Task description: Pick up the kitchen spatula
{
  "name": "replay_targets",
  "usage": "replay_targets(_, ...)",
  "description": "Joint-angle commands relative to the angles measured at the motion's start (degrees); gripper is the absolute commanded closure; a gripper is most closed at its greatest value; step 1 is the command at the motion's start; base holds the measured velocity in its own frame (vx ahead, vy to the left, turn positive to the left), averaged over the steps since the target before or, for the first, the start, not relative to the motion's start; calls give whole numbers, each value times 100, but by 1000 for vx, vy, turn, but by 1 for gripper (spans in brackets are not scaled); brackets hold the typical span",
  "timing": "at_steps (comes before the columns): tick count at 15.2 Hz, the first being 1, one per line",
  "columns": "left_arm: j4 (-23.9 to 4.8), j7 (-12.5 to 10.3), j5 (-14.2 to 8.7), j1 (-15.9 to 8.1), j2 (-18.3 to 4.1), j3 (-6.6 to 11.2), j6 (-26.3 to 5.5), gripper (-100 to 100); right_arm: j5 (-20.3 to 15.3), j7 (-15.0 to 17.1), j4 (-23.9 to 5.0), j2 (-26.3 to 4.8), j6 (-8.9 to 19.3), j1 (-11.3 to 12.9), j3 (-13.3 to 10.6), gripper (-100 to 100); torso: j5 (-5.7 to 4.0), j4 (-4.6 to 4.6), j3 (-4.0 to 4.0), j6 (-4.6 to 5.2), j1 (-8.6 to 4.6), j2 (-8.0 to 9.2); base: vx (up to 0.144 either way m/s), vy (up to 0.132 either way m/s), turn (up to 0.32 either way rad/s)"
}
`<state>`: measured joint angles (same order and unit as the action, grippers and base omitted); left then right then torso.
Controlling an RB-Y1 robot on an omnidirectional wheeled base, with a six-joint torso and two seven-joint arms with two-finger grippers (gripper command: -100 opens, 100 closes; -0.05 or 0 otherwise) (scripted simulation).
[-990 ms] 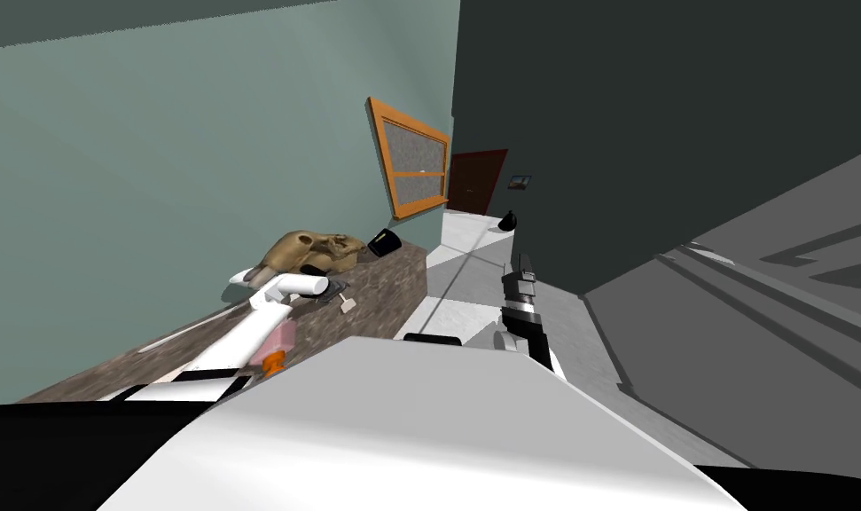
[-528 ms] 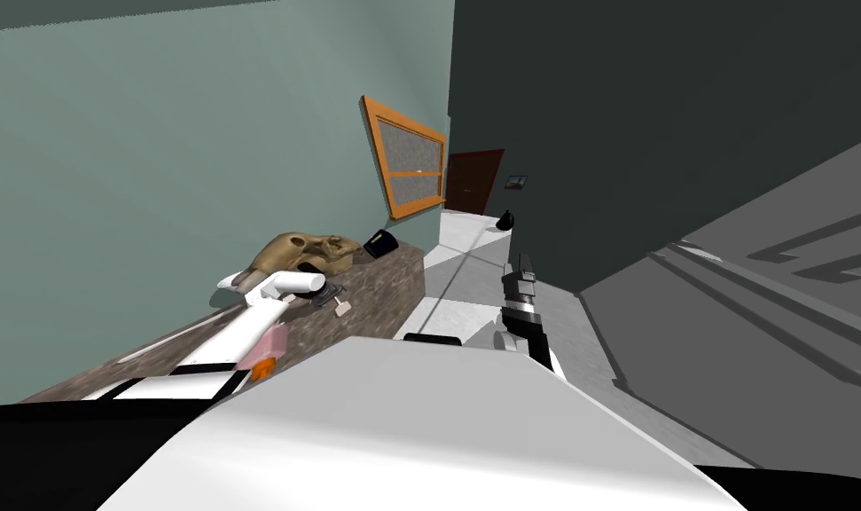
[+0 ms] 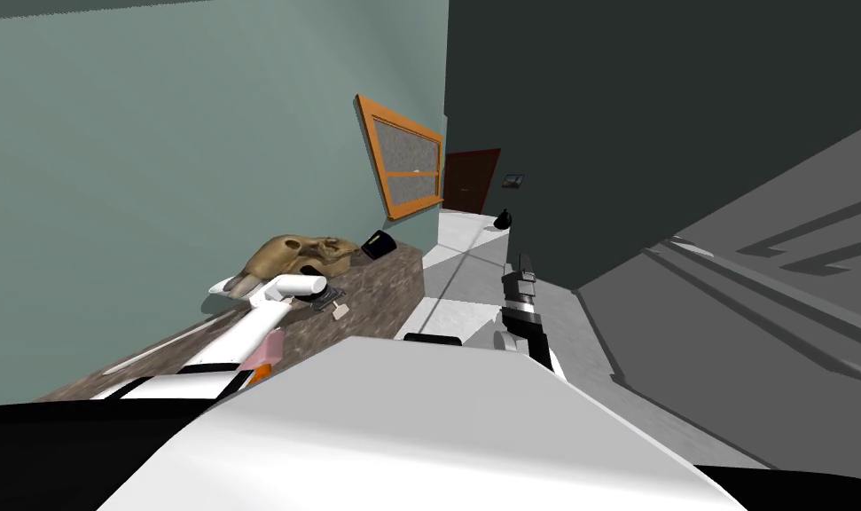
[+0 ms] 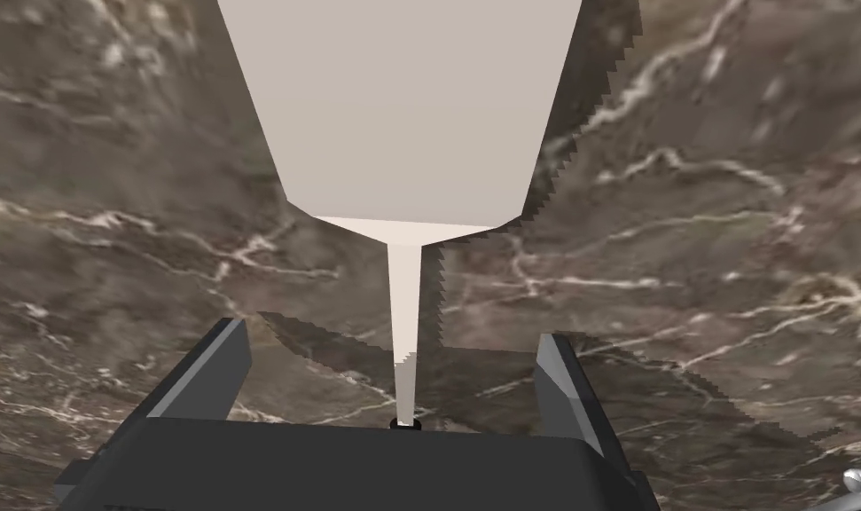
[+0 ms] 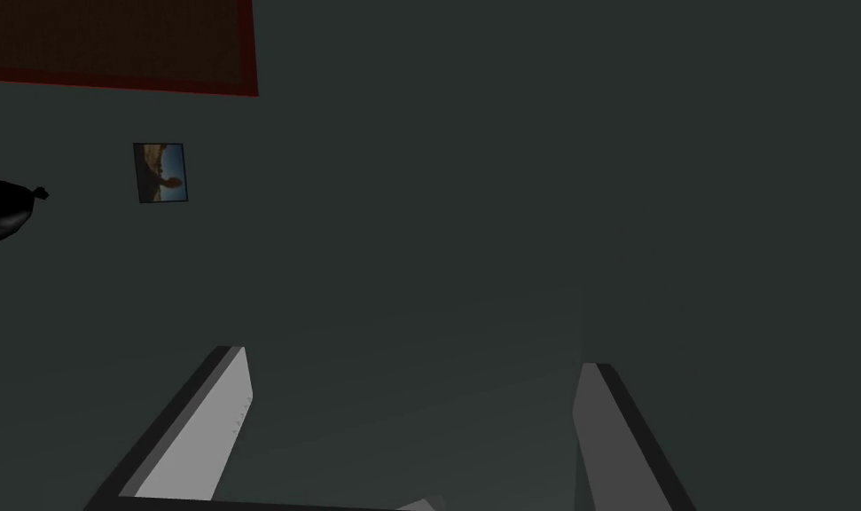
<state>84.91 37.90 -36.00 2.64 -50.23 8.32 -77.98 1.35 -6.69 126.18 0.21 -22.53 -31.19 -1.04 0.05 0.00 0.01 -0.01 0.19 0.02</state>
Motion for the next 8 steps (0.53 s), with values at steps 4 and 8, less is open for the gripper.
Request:
replay_targets(4, -15, 1, 7, 1, 8, -6, 32, 100, 0, 0, 0, 0, 0, 0, 0, 0, -3, 1, 1, -1, -14, 1, 0, 14, -3)
replay_targets(8, 162, 12, -97, -7, -110, 80, -179, 100, 0, 0, 0, 1, 0, -1, 0, 0, -7, 1, 0, -1, -25, -1, 0, -18, 40)
